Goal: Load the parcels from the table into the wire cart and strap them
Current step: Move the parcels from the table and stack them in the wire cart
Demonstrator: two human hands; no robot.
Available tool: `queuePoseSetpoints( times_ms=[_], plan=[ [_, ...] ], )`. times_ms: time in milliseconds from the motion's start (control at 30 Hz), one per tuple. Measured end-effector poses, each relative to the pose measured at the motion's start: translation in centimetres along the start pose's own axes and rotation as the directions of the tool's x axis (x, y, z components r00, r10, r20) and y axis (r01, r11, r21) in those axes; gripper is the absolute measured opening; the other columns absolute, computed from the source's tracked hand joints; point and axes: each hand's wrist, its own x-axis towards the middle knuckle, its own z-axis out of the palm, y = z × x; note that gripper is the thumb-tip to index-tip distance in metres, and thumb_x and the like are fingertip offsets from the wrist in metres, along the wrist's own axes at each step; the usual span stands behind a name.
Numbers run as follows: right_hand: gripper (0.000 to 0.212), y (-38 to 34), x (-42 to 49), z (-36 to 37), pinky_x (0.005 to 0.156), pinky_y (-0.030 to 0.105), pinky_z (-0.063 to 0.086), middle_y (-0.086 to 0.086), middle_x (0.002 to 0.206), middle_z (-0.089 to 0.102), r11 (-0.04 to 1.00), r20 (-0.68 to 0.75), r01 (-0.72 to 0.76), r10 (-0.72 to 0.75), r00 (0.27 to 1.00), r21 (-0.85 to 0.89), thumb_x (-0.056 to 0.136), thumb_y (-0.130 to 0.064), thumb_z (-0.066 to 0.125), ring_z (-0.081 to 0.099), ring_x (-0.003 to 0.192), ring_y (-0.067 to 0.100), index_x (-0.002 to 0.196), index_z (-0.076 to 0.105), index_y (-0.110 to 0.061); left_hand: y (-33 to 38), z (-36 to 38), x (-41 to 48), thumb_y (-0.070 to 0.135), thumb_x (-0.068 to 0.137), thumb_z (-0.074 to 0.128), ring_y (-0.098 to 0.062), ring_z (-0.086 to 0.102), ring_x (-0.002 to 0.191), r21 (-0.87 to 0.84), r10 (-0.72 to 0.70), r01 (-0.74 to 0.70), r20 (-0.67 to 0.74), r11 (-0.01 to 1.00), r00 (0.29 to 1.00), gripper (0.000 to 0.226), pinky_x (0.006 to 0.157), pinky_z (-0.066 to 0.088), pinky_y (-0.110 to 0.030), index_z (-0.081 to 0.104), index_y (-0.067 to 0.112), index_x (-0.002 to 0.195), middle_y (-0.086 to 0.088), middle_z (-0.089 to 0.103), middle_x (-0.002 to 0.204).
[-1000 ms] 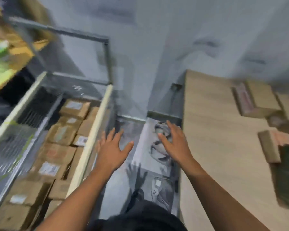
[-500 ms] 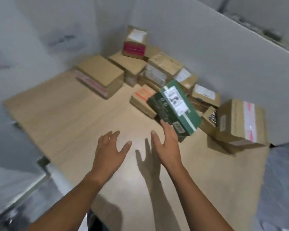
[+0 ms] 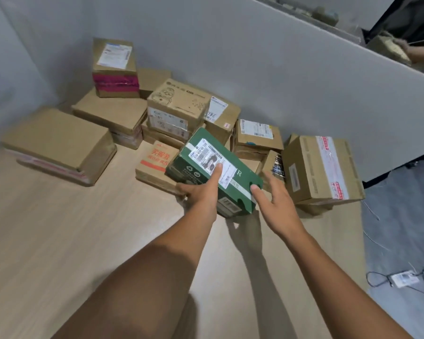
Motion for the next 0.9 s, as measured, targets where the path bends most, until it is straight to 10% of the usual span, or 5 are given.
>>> queuePoseSetpoints(
  times_ms=[200,500,667,900],
  plan=[
    [0.067,-0.8,6.7,-1.1,0.116,0.045,0.033,0.000,0.166,0.035,0.982,0.225,0.151,-0.123,0.966,-0.112,0.102,-0.060,0.046,0.035,0.150,0.022,0.161,0.027,-0.035,-1.1,0.2,-0.4,0.071,0.039,0.090,-0.032,0.052,0.136,-0.282,0.072,-0.061,0.027,0.958,0.997,0.143,0.102,0.054,-0.055,0.017,0.047,0.159,-0.004,0.033,0.161],
    [0.082,1.4,-2.3,-5.1,0.112,0.042,0.041,-0.017,0.159,0.038,0.929,0.546,-0.045,-0.176,0.819,0.367,0.070,-0.095,0.053,0.043,0.142,0.008,0.144,0.027,-0.072,-5.4,-7.8,-9.8,0.071,0.076,0.074,-0.027,0.069,0.122,-0.217,0.115,-0.007,0.488,0.976,0.865,0.072,0.100,0.052,-0.044,0.068,0.031,0.136,-0.002,0.071,0.135],
    [0.079,0.1,-9.4,-1.2,0.089,0.019,0.057,-0.037,0.146,0.044,0.847,0.669,-0.168,-0.260,0.697,0.505,0.078,-0.080,0.067,0.054,0.131,-0.001,0.143,0.021,-0.075,-8.5,-13.5,-14.6,0.075,0.090,0.060,-0.030,0.065,0.127,-0.147,0.149,-0.097,0.407,0.984,0.901,0.073,0.106,0.051,-0.047,0.046,0.038,0.151,0.001,0.065,0.144],
    [0.073,-5.2,-15.7,4.0,0.095,0.039,0.060,-0.024,0.150,0.050,0.761,0.779,-0.297,-0.402,0.482,0.577,0.088,-0.059,0.074,0.067,0.122,0.013,0.149,0.034,-0.061,-11.7,-23.8,-19.7,0.072,0.088,0.066,-0.034,0.061,0.132,-0.289,0.275,-0.235,0.106,0.928,0.956,0.079,0.115,0.037,-0.060,0.045,0.032,0.153,-0.004,0.064,0.144]
  ],
)
